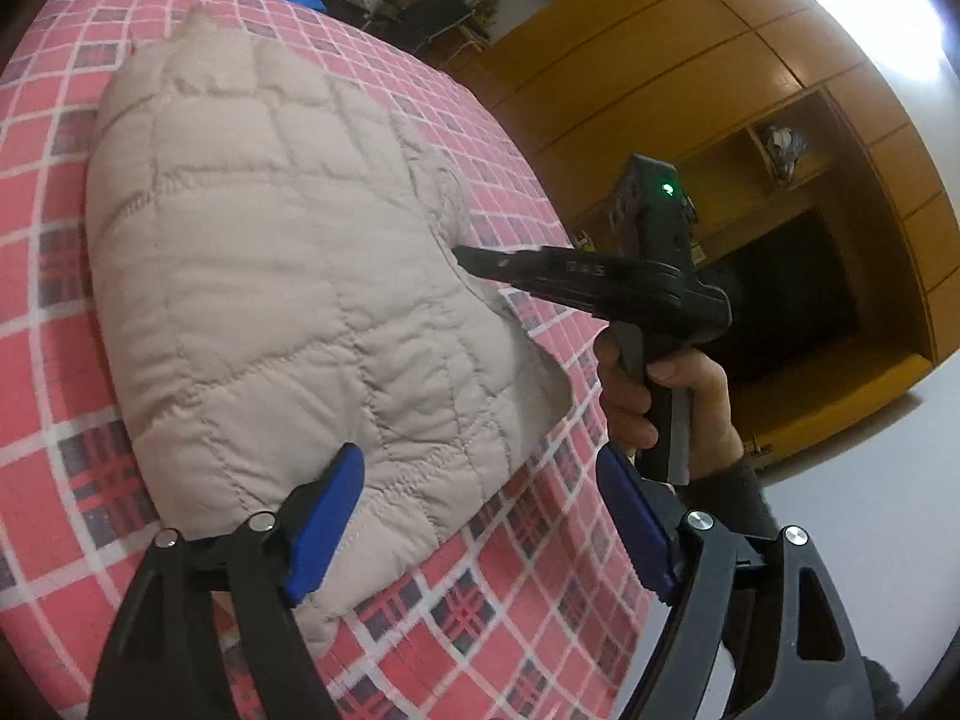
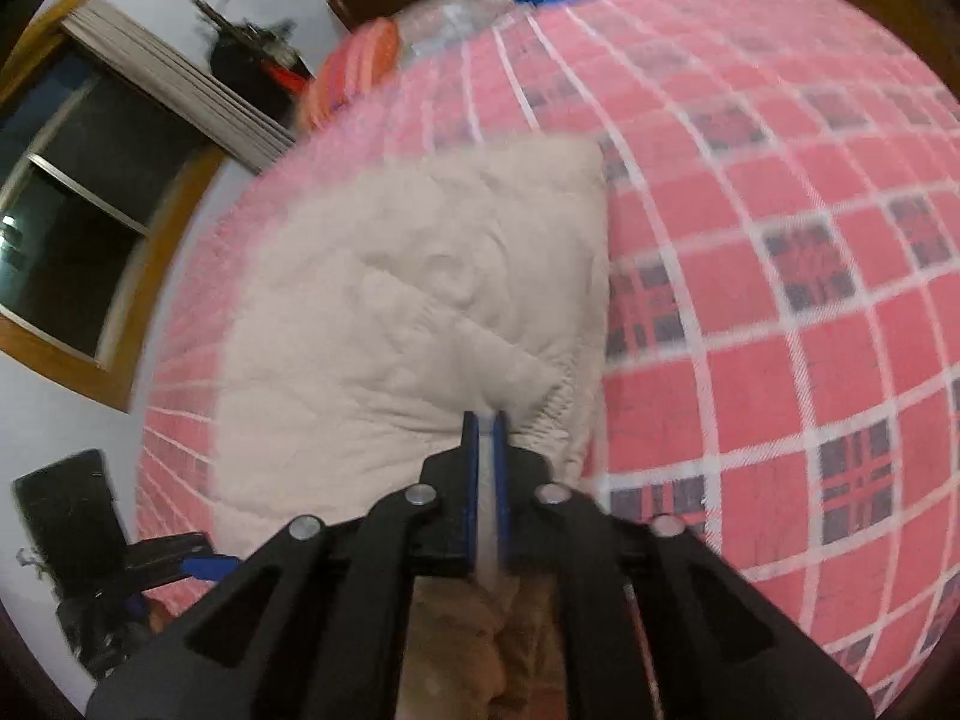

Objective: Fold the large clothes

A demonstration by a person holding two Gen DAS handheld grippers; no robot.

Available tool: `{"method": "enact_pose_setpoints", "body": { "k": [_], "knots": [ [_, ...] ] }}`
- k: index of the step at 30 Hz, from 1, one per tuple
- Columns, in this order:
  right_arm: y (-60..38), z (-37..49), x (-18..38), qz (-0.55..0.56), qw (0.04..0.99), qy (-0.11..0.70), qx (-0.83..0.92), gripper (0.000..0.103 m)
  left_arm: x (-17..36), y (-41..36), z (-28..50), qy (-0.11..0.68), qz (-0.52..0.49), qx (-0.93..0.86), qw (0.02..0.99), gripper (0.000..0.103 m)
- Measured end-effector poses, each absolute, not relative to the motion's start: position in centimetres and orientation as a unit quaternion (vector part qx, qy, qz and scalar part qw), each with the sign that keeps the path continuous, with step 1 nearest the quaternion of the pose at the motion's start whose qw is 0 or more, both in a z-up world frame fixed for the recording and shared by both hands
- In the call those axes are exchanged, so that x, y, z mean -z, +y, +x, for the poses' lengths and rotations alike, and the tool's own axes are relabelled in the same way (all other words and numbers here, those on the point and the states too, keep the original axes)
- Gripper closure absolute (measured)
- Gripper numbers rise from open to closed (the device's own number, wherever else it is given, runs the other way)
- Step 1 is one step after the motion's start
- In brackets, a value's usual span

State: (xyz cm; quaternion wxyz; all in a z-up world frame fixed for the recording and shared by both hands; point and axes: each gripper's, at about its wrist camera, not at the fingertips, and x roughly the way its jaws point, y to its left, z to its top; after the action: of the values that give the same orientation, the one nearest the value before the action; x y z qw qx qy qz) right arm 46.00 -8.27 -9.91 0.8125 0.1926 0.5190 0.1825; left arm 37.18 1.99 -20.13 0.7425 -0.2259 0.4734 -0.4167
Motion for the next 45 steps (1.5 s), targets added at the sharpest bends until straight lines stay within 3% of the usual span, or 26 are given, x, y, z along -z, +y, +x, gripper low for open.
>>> {"method": "enact_pose_setpoints", "body": {
  "k": [4,7,9,12,15,16,18,23,32,45],
  "knots": [
    [-8.1,47.9,6.7,0.208,0.826,0.482,-0.208,0.089,17.5,4.5,38.6,0.434,-0.258,0.393,0.768,0.016],
    [-7.5,50.4,8.5,0.209,0.81,0.507,-0.209,0.085,18.7,5.3,40.4,0.453,-0.283,0.358,0.766,0.012],
    [-7.6,51.9,10.7,0.203,0.8,0.53,-0.192,0.088,20.9,4.9,41.5,0.498,-0.279,0.338,0.749,0.013],
    [-8.5,51.9,11.6,0.235,0.788,0.532,-0.203,0.088,20.4,5.0,41.5,0.5,-0.288,0.333,0.746,0.013],
    [-10.5,51.2,9.7,0.272,0.783,0.506,-0.238,0.054,18.2,5.8,40.6,0.477,-0.297,0.351,0.749,0.012],
    [-11.5,50.9,9.2,0.283,0.784,0.499,-0.238,0.037,17.6,6.5,40.0,0.47,-0.292,0.351,0.756,0.012],
    [-13.7,51.0,9.4,0.311,0.773,0.499,-0.238,0.024,17.5,7.8,38.9,0.468,-0.285,0.342,0.763,0.012],
    [-16.6,50.6,12.6,0.367,0.715,0.532,-0.266,0.017,20.9,9.7,37.3,0.496,-0.285,0.318,0.756,0.012],
    [-15.8,51.5,15.9,0.388,0.66,0.556,-0.323,0.016,26.1,9.8,37.7,0.51,-0.35,0.351,0.703,0.012],
    [-11.2,54.4,17.2,0.356,0.651,0.574,-0.347,0.013,27.7,7.9,39.4,0.518,-0.345,0.353,0.698,0.01]
  ]
}}
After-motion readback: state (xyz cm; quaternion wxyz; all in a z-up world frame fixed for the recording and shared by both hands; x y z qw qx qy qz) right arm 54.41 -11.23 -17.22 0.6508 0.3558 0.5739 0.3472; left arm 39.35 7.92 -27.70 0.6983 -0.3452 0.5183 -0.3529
